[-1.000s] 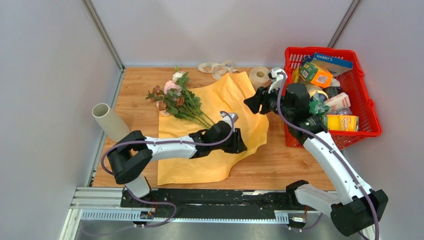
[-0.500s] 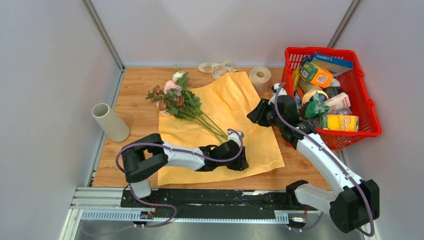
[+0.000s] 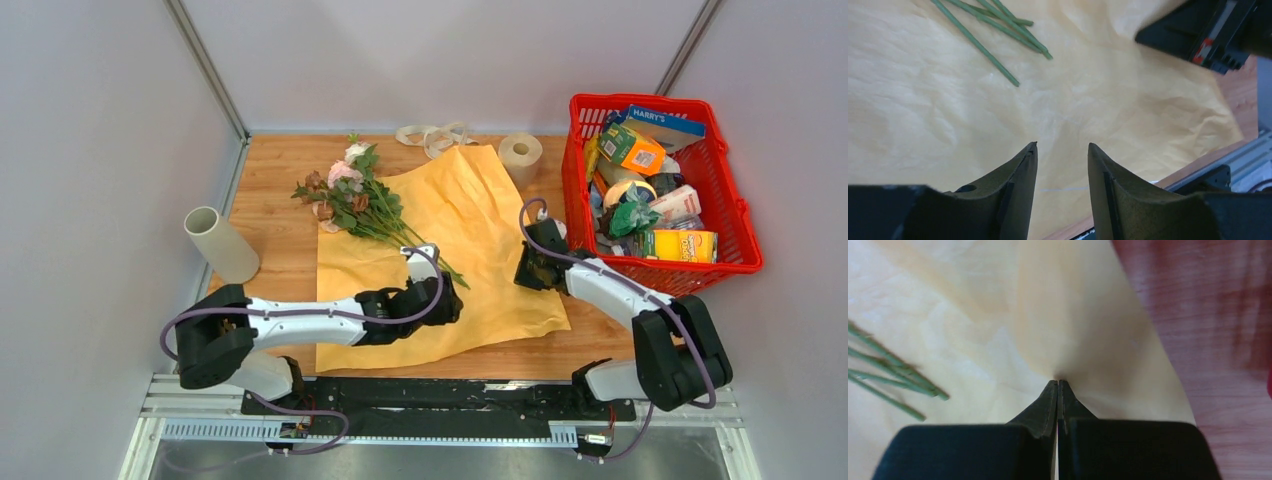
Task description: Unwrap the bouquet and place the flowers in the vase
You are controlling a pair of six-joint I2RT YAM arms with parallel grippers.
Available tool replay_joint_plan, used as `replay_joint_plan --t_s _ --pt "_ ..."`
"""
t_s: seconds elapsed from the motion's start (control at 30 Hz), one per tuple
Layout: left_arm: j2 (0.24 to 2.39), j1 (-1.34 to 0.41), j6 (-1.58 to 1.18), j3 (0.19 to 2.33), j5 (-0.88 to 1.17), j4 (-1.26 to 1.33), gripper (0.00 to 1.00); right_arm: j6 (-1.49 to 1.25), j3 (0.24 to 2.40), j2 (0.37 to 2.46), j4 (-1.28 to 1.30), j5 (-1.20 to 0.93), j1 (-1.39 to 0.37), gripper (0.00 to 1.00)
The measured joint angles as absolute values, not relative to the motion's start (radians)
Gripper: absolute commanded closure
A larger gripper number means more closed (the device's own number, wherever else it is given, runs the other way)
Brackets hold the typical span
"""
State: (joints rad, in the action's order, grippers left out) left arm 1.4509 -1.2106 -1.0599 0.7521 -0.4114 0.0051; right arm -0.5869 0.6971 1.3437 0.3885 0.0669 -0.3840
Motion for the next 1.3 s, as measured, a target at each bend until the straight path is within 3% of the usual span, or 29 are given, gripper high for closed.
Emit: replay_joint_plan --t_s 0.17,0.47,0.63,0.9,1.07,1.3 --pt "1.356 -1.197 -1.106 0.778 -0.542 -0.164 0.46 -0.611 0.646 1.378 0.373 0.163 -0.389 1.0" --pt "1.212 -1.037 -1.14 0.73 -0.577 -0.311 0.43 -0.687 0.591 1.347 0.287 0.215 -0.392 0.99" --pt "1.178 -0.97 -1.14 0.728 -0.577 -0.353 0.42 -0.626 0.586 1.284 0.297 0.167 -0.391 0.79" --pt "1.178 -0.888 -1.188 0.774 -0.677 -0.447 0.44 -0.421 0.587 1.021 0.214 -0.139 -0.421 0.45" --pt "1.138 -0.882 -1.217 0.757 -0.773 -0.395 0.44 -0.366 0.587 0.96 0.203 -0.256 -0.43 0.06" --pt "1.084 -0.815 -1.166 0.654 -0.754 -0.181 0.44 -0.37 0.58 0.804 0.203 -0.316 -0.43 0.01"
